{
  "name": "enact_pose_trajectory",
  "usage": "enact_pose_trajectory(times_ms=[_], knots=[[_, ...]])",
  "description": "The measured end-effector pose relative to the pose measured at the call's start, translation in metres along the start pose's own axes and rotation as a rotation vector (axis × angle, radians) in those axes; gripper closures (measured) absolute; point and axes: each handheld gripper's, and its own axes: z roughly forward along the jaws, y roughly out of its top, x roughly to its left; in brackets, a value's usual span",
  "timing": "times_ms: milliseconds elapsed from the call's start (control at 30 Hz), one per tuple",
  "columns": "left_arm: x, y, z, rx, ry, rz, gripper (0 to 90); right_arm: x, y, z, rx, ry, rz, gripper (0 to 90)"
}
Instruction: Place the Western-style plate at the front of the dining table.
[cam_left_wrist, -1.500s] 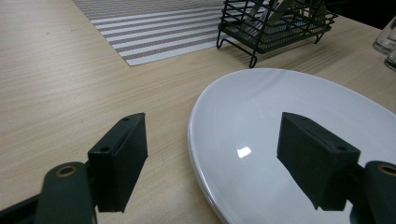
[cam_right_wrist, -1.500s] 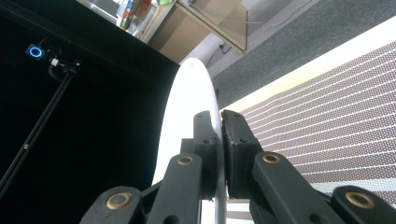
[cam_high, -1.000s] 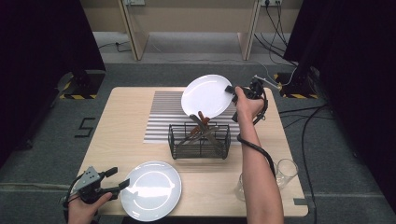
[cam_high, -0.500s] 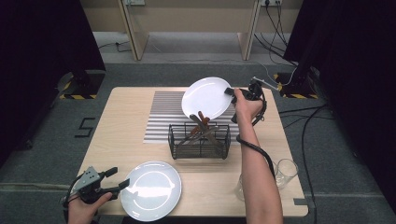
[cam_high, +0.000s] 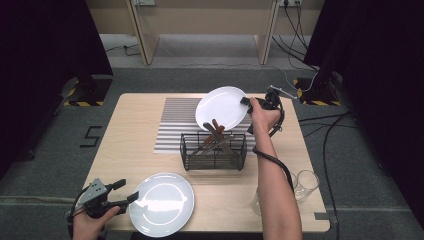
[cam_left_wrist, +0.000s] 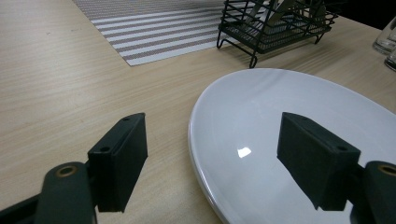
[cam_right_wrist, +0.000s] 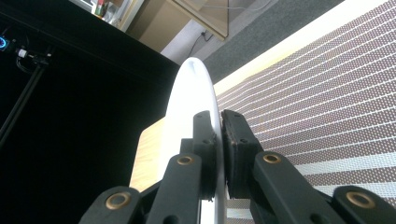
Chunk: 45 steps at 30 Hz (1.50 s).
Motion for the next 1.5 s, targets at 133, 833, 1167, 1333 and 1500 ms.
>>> enact_pose_trajectory(times_ms=[133, 833, 1167, 1333, 1500], knots=[[0.000, 0.000, 0.000, 0.001, 0.000, 0.001, 24.1, -0.002, -0.001, 0.001, 0.002, -0.003, 0.004, 84.7], [0.000, 0.000, 0.000, 0.001, -0.001, 0.001, 24.1, -0.012, -0.006, 0.007, 0.027, -0.029, 0.013, 84.4], [0.000, 0.000, 0.000, -0.001, -0.001, 0.000, 24.1, -0.019, -0.010, 0.011, 0.041, -0.041, 0.022, 84.3], [0.000, 0.000, 0.000, -0.001, 0.000, 0.000, 24.1, -0.022, -0.011, 0.013, 0.045, -0.047, 0.030, 84.1], [0.000, 0.000, 0.000, -0.001, 0.000, 0.003, 24.1, -0.023, -0.012, 0.014, 0.048, -0.050, 0.031, 84.2]])
